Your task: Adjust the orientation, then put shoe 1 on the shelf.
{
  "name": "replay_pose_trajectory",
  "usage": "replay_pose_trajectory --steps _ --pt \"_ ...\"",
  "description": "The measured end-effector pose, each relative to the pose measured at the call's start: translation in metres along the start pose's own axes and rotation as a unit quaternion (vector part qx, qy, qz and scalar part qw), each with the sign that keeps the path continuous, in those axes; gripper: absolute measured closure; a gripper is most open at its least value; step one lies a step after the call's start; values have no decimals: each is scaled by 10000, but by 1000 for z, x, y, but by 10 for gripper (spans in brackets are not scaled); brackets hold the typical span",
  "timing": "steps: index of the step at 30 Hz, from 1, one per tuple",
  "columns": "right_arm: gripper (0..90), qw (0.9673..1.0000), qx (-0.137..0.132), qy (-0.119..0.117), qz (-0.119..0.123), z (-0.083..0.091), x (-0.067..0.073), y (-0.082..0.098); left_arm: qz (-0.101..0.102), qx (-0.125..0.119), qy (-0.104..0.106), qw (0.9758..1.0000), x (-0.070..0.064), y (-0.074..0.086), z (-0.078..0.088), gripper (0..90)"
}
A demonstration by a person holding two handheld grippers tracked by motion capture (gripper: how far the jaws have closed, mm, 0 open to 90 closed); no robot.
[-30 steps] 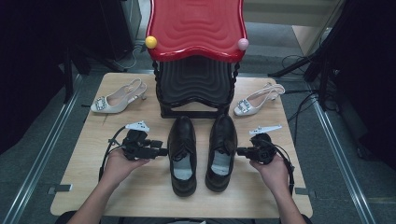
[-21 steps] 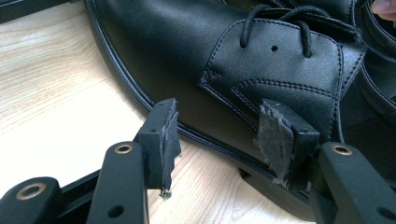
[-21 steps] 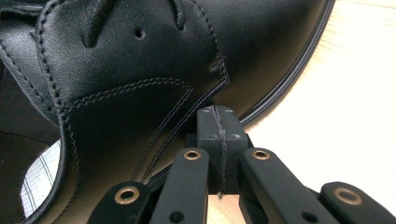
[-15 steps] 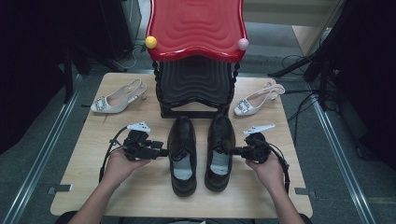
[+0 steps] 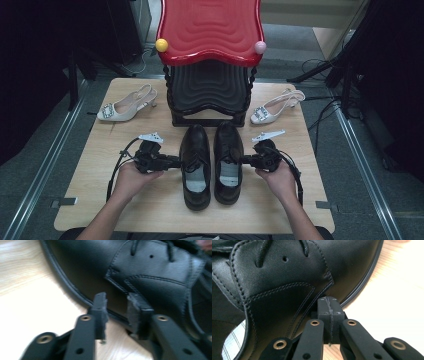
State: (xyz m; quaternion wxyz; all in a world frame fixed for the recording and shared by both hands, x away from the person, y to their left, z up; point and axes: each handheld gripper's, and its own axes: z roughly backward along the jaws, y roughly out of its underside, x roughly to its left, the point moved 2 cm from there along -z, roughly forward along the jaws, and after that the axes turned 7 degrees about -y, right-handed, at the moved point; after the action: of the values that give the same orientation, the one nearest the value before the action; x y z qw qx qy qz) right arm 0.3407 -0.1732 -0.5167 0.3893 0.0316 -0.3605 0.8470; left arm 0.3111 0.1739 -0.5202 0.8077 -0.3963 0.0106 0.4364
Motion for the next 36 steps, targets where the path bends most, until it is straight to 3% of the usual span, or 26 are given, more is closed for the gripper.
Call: replay_pose_trajectory --steps 2,6,14,20,22,26,30,32,36 --pt "900 10000 -31 -55 -10 -2 0 -2 54 -34 148 9999 0 1 -1 815" --pt "900 9999 4 -159 35 -8 4 -5 -64 -29 69 10000 -6 2 -1 896" --pt "900 9999 -3 -128 42 -10 3 -10 -29 -27 80 10000 -13 4 -4 900" --pt "900 9999 -55 41 -76 -7 -2 -13 -135 33 258 9996 -26 8 -9 900" --pt "900 9997 -105 118 -168 -6 -7 -15 -273 25 257 9993 -35 9 -12 900" --pt "900 9995 -255 27 -202 -2 -9 -18 -237 44 265 9994 -34 10 -10 898" --pt "886 9986 -498 -118 -115 8 -6 -20 -170 -110 112 9997 -25 7 6 735" --pt "871 9979 -600 -204 -101 15 -2 -20 -191 -115 -25 9997 -23 8 14 697" --pt "835 9971 -708 -276 6 23 5 -19 -206 -97 -73 9997 -21 8 21 608"
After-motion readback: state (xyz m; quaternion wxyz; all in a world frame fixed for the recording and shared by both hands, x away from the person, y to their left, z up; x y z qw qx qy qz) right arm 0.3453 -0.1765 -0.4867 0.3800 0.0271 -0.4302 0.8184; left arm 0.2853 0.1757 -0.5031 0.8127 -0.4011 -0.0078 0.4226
